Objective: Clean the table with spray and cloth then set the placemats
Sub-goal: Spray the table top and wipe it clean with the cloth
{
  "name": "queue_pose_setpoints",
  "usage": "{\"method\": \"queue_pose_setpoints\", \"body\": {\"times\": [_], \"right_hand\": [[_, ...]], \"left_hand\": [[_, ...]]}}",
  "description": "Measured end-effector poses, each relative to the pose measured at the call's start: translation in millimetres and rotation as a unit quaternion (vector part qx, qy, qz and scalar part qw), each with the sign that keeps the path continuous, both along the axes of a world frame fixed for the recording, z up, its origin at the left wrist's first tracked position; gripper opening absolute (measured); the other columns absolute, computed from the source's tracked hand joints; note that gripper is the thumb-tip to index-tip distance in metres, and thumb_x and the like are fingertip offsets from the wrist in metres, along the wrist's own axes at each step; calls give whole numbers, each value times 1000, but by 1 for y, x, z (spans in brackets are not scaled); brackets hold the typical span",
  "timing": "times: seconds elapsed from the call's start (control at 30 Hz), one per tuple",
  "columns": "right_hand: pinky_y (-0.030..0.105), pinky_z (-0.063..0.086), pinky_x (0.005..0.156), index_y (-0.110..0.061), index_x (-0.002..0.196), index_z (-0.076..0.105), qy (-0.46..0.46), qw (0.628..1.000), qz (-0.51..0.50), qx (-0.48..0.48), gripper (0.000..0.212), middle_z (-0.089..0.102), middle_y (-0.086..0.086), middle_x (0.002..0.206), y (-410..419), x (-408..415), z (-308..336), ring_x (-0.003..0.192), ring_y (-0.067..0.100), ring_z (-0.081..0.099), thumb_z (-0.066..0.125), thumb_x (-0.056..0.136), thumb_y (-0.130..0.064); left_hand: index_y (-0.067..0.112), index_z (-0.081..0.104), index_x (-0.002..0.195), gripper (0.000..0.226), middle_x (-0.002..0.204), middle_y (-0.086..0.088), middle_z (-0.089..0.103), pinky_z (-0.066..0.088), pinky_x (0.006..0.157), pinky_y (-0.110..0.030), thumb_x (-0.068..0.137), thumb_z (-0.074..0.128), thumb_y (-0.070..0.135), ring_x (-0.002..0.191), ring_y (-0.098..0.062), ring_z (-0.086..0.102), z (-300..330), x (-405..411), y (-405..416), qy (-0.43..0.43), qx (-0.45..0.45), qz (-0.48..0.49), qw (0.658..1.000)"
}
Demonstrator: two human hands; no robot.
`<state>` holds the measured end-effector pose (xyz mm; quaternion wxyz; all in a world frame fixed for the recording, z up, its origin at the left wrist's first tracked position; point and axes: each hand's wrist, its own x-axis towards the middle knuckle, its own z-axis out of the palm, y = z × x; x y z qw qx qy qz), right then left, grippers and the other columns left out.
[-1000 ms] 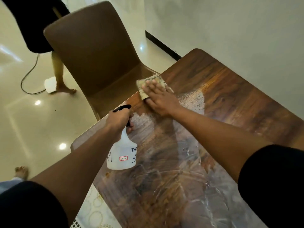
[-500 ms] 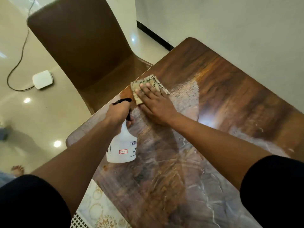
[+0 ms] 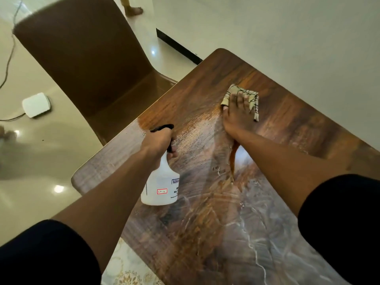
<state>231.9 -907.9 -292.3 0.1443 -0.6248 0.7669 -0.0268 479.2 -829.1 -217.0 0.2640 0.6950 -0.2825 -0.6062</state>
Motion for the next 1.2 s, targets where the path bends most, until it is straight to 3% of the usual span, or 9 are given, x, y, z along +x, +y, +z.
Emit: {"method": "queue_pose_setpoints", "body": {"times": [0.17, 0.37, 0.43, 0.53, 0.73, 0.97, 1.07, 1.13, 1.2], "right_hand": [[54, 4, 129, -23, 167, -3, -11, 986, 167, -6, 63, -9, 5, 175, 42, 91, -2, 161, 27, -6, 22, 112, -43], [46, 5, 128, -29, 167, 9, -36, 927, 374, -20, 63, 2, -5, 175, 88, 131, -6, 161, 15, -2, 13, 109, -52], [44, 9, 127, -32, 167, 5, -27, 930, 367, -21, 61, -1, -7, 175, 74, 114, -6, 161, 14, -2, 16, 110, -50], [48, 7, 129, -29, 166, -5, -8, 972, 235, -10, 61, -12, -4, 174, 42, 87, 0, 160, 17, -9, 19, 112, -45], [51, -2, 129, -25, 167, -1, -25, 995, 92, 9, 63, -9, 0, 175, 18, 107, 3, 161, 23, -11, 23, 112, -43], [51, -3, 128, -29, 167, -2, -23, 936, 350, 10, 63, -10, -3, 175, 76, 197, 3, 161, 21, -11, 20, 111, -48], [44, -2, 127, -37, 166, -1, -16, 889, 458, -13, 63, -8, -10, 174, 71, 188, 1, 159, 12, -11, 21, 110, -55], [46, -3, 126, -39, 165, -2, 12, 875, 484, -27, 63, -8, -10, 173, 52, 173, 3, 159, 13, -10, 20, 109, -59], [53, -5, 128, -39, 165, -5, 38, 906, 420, -33, 66, -10, -8, 173, 32, 157, 3, 160, 17, -9, 16, 107, -62]], "left_hand": [[27, 64, 92, 21, 75, -10, 56, 55, 70, -39, 96, 60, 7, 62, -23, 59, 6, 24, 9, -20, 2, 31, 999], [13, 68, 91, 16, 65, -8, 50, 49, 71, -43, 93, 57, 1, 52, -21, 52, 7, 45, 21, -24, 7, 72, 997], [20, 66, 92, 20, 70, -8, 50, 53, 66, -38, 94, 59, 2, 58, -21, 53, 4, 50, 25, -19, 2, 84, 996], [17, 64, 89, 14, 72, -8, 51, 48, 52, -31, 95, 61, 4, 60, -22, 56, 1, 55, 39, -15, 6, 101, 995], [21, 63, 83, 20, 63, -8, 55, 44, 56, -34, 95, 61, 5, 58, -25, 59, 0, 73, 65, -14, 8, 134, 991], [27, 72, 112, 33, 71, -7, 56, 46, 59, -36, 90, 62, 4, 56, -24, 59, -4, 100, 83, -20, -18, 204, 979], [14, 74, 103, 22, 69, -9, 53, 46, 62, -38, 89, 63, 1, 48, -22, 55, -6, 110, 87, -32, -10, 255, 966], [19, 72, 99, 24, 70, -9, 52, 46, 54, -31, 89, 62, 0, 54, -22, 54, -9, 114, 91, -39, -4, 257, 966], [16, 69, 97, 19, 70, -9, 49, 43, 46, -26, 90, 61, 0, 57, -21, 52, -12, 118, 97, -36, 10, 241, 970]]}}
